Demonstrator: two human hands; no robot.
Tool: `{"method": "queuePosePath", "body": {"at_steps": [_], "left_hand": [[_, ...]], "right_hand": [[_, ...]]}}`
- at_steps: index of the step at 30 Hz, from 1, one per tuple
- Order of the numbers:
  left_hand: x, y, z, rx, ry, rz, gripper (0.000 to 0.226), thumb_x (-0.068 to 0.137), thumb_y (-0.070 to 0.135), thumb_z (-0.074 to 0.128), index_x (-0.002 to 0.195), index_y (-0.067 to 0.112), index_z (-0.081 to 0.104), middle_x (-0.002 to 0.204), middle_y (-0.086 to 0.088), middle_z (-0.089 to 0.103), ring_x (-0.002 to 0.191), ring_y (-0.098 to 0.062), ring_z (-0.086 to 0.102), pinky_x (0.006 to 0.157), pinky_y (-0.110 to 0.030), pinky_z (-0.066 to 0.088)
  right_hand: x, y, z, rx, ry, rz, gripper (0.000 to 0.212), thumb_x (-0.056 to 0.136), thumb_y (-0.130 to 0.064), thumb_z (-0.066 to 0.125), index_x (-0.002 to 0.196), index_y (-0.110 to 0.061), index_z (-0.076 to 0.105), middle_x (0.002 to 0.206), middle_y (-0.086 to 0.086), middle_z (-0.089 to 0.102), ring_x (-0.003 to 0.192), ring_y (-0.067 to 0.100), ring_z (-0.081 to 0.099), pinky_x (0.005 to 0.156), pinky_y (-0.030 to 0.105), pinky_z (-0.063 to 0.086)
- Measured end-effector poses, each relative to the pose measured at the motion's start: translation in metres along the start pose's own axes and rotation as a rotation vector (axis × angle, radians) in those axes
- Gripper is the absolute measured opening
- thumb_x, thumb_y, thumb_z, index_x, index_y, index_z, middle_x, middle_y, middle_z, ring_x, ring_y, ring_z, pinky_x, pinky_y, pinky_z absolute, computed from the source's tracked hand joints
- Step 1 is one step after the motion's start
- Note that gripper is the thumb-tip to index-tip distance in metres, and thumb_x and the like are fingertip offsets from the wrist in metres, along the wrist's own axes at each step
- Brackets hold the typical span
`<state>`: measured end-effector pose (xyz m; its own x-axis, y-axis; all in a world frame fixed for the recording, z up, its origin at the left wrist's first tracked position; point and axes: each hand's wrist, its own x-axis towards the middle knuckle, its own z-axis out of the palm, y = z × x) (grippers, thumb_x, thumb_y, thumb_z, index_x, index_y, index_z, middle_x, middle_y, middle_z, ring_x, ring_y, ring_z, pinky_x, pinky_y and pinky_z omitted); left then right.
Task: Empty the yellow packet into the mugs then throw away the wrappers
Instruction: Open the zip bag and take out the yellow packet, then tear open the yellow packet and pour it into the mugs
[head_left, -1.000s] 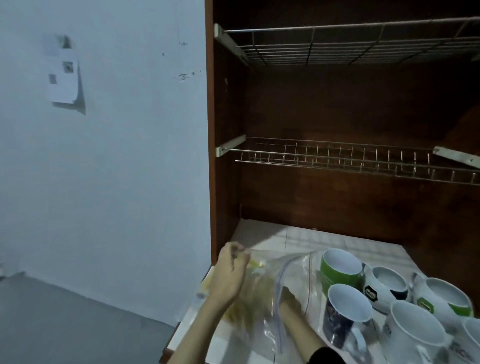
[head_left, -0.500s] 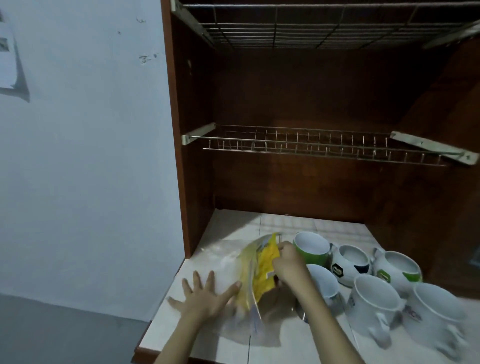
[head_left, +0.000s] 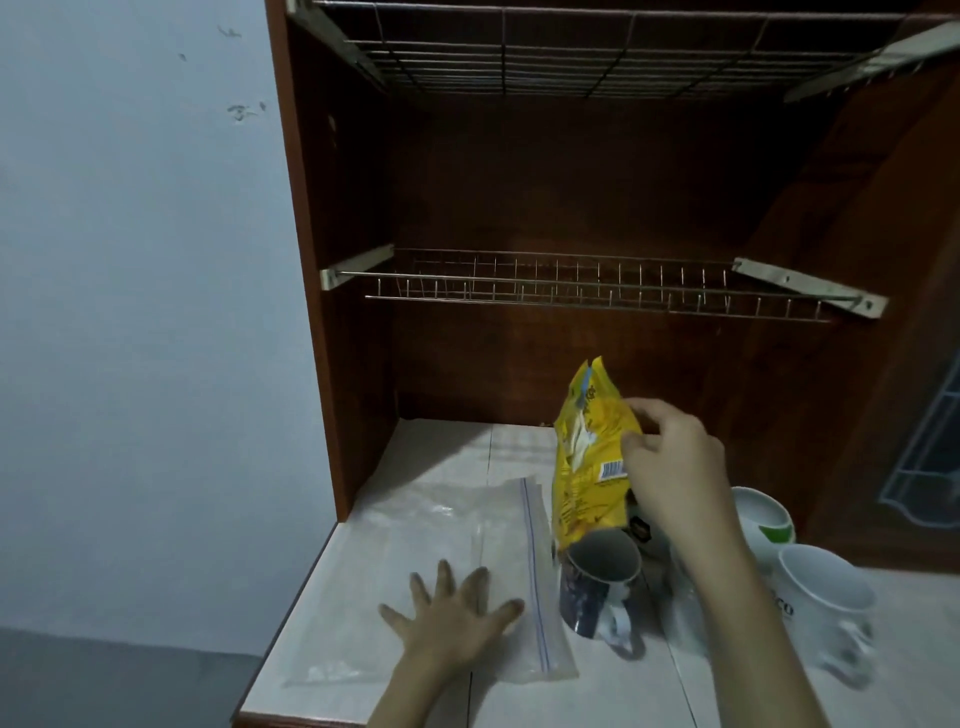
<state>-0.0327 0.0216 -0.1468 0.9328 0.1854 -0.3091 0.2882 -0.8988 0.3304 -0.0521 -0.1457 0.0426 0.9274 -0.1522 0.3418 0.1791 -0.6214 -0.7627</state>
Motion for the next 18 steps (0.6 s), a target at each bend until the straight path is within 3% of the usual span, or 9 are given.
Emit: {"method": "queuePosePath", "body": {"at_steps": [2, 4, 7, 10, 14, 16, 18], "left_hand": [[0.003, 0.002, 0.005, 0.072, -0.052, 0.009, 0.091, 0.067, 0.085, 0.026, 0.147, 0.045, 0.005, 0.161, 0.001, -0.012, 0.146, -0.036, -0.016, 0.103, -0.072, -0.008], [0.007, 0.001, 0.006, 0.087, 0.026, 0.025, 0.096, 0.067, 0.086, 0.023, 0.148, 0.041, -0.001, 0.161, 0.0, -0.016, 0.145, -0.035, -0.019, 0.104, -0.071, -0.01], [0.0, -0.001, 0.006, 0.044, 0.217, -0.063, 0.081, 0.08, 0.075, 0.018, 0.15, 0.037, -0.002, 0.161, -0.001, -0.015, 0.147, -0.033, -0.015, 0.107, -0.068, -0.005], [-0.011, -0.004, 0.012, -0.033, 0.148, -0.205, 0.074, 0.083, 0.065, 0.025, 0.149, 0.036, 0.008, 0.161, -0.003, -0.012, 0.146, -0.037, -0.011, 0.107, -0.068, -0.001], [0.0, -0.003, 0.011, -0.016, 0.119, -0.176, 0.075, 0.082, 0.063, 0.027, 0.148, 0.035, 0.009, 0.161, -0.004, -0.011, 0.145, -0.039, -0.012, 0.107, -0.069, 0.001], [0.014, -0.003, 0.007, 0.011, 0.12, -0.157, 0.074, 0.083, 0.067, 0.025, 0.148, 0.036, 0.009, 0.161, -0.004, -0.009, 0.145, -0.039, -0.01, 0.107, -0.069, 0.004], [0.029, -0.002, 0.004, 0.022, 0.113, -0.144, 0.075, 0.083, 0.07, 0.022, 0.148, 0.035, 0.009, 0.161, -0.004, -0.008, 0.145, -0.04, -0.01, 0.107, -0.069, 0.004]], "right_hand": [[0.0, 0.003, 0.006, 0.028, -0.015, -0.01, 0.035, 0.094, -0.006, 0.045, 0.124, -0.016, 0.06, 0.095, 0.012, 0.068, 0.063, 0.016, 0.052, 0.051, 0.02, 0.038], [-0.001, 0.006, 0.011, 0.05, -0.034, -0.015, 0.033, 0.094, -0.006, 0.046, 0.122, -0.015, 0.061, 0.083, 0.01, 0.065, 0.058, 0.016, 0.053, 0.05, 0.017, 0.038], [0.001, 0.015, 0.013, 0.068, -0.035, -0.01, 0.033, 0.092, -0.005, 0.048, 0.12, -0.014, 0.062, 0.077, 0.016, 0.069, 0.057, 0.023, 0.055, 0.048, 0.022, 0.038], [0.005, 0.023, 0.021, 0.083, -0.056, 0.015, 0.032, 0.092, -0.006, 0.047, 0.12, -0.015, 0.062, 0.082, 0.017, 0.072, 0.06, 0.028, 0.06, 0.051, 0.026, 0.041], [0.012, 0.029, 0.051, 0.109, -0.145, 0.057, 0.034, 0.091, -0.006, 0.047, 0.119, -0.017, 0.064, 0.082, 0.017, 0.072, 0.06, 0.029, 0.06, 0.059, 0.03, 0.046], [0.019, 0.031, 0.064, 0.137, -0.203, 0.071, 0.034, 0.091, -0.004, 0.045, 0.119, -0.016, 0.063, 0.075, 0.01, 0.068, 0.054, 0.021, 0.054, 0.054, 0.025, 0.044], [0.029, 0.034, 0.076, 0.122, -0.248, 0.069, 0.035, 0.091, -0.002, 0.044, 0.118, -0.013, 0.064, 0.064, -0.003, 0.056, 0.05, 0.009, 0.045, 0.043, 0.011, 0.035]]}}
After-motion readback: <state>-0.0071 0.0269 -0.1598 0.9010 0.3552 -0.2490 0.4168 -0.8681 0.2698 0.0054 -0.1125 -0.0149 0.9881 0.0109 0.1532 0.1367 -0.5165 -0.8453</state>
